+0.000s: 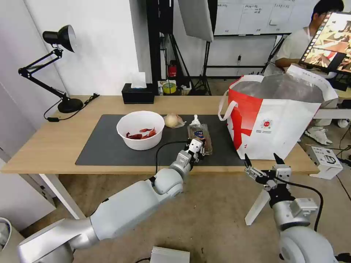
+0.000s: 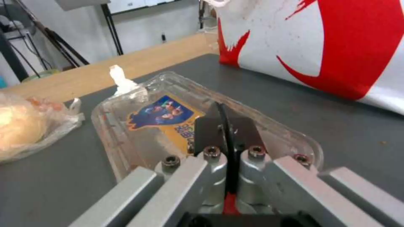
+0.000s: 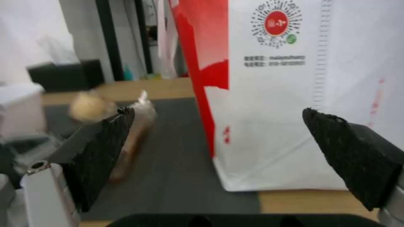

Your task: Pick up the trash from the table and place it into the takeout bag.

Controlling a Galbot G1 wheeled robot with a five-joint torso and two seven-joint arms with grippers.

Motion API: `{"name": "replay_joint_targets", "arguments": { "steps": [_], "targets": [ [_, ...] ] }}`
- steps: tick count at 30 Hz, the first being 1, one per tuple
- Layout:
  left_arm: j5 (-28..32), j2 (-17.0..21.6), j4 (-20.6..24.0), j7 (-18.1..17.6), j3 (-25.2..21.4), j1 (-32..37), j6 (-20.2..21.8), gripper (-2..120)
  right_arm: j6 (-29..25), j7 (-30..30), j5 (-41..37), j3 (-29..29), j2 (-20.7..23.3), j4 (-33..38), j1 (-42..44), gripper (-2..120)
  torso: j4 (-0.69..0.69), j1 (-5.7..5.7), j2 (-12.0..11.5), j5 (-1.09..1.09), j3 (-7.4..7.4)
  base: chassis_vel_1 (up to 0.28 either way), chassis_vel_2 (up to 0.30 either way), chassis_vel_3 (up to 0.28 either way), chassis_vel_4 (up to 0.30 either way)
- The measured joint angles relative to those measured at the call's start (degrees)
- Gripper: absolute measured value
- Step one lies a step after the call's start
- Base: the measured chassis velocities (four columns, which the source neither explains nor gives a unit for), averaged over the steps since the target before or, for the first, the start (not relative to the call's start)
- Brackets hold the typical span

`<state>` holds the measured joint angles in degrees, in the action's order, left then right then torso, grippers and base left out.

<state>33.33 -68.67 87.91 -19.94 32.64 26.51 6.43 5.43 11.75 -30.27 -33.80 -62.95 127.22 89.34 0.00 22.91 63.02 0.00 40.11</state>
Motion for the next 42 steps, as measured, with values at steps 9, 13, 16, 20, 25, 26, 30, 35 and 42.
{"name": "replay_joint_targets", "arguments": {
  "steps": [9, 13, 16, 20, 25, 26, 30, 35, 42],
  "targets": [
    [0.0, 0.0, -0.8, 0.0, 1.1, -1.0, 0.3, 0, 3.7, 3.2, -14.9, 0.3, 1.5, 0.8, -4.6, 100, 0.00, 0.00, 0.0, 0.00, 0.00, 0.000, 0.000, 0.000, 0.000],
    [0.0, 0.0, -0.9, -0.1, 1.2, -1.2, 0.4, 0, 5.5, 5.3, -22.8, 0.4, 1.8, 1.3, -7.2, 100, 0.00, 0.00, 0.0, 0.00, 0.00, 0.000, 0.000, 0.000, 0.000],
    [0.1, 0.1, -0.9, -0.1, 1.3, -1.2, 0.4, 0, 6.8, 7.3, -29.2, 0.4, 1.8, 1.6, -9.0, 100, 0.00, 0.00, 0.0, 0.00, 0.00, 0.000, 0.000, 0.000, 0.000],
    [0.1, 0.1, -1.0, -0.1, 1.4, -1.2, 0.5, 0, 8.6, 10.3, -37.7, 0.7, 1.8, 1.4, -11.9, 100, 0.00, 0.00, 0.0, 0.00, 0.00, 0.000, 0.000, 0.000, 0.000],
    [0.1, 0.1, -1.0, -0.2, 1.4, -1.2, 0.5, 0, 10.5, 12.7, -44.1, 1.9, 2.0, -1.8, -16.2, 100, 0.00, 0.01, 0.0, 0.00, 0.00, 0.000, 0.000, 0.000, 0.000],
    [0.2, 0.2, -1.1, -0.2, 1.4, -1.2, 0.5, 0, 10.8, 13.0, -44.7, 2.2, 2.1, -2.6, -17.0, 100, 0.00, 0.01, 0.0, 0.00, 0.00, 0.000, 0.000, 0.000, 0.000],
    [0.4, 0.4, -0.9, -0.3, 1.4, -1.2, 0.4, 0, 12.1, 14.1, -47.1, 4.0, 2.1, -6.3, -21.4, 100, 0.00, 0.01, 0.0, 0.00, 0.00, 0.000, 0.000, 0.000, 0.000],
    [0.8, 0.4, -0.8, -0.5, 1.4, -1.3, 0.4, 0, 13.7, 14.5, -49.6, 5.6, 1.9, -9.1, -25.4, 100, 0.00, 0.01, 0.0, 0.00, 0.00, 0.000, 0.000, 0.000, 0.000],
    [1.1, 0.5, -0.8, -0.7, 1.3, -1.4, 0.3, 0, 17.0, 15.2, -51.3, 9.2, 1.2, -13.0, -30.4, 100, 0.00, 0.01, 0.0, 0.00, 0.00, 0.000, 0.000, 0.000, 0.000]
  ]
}}
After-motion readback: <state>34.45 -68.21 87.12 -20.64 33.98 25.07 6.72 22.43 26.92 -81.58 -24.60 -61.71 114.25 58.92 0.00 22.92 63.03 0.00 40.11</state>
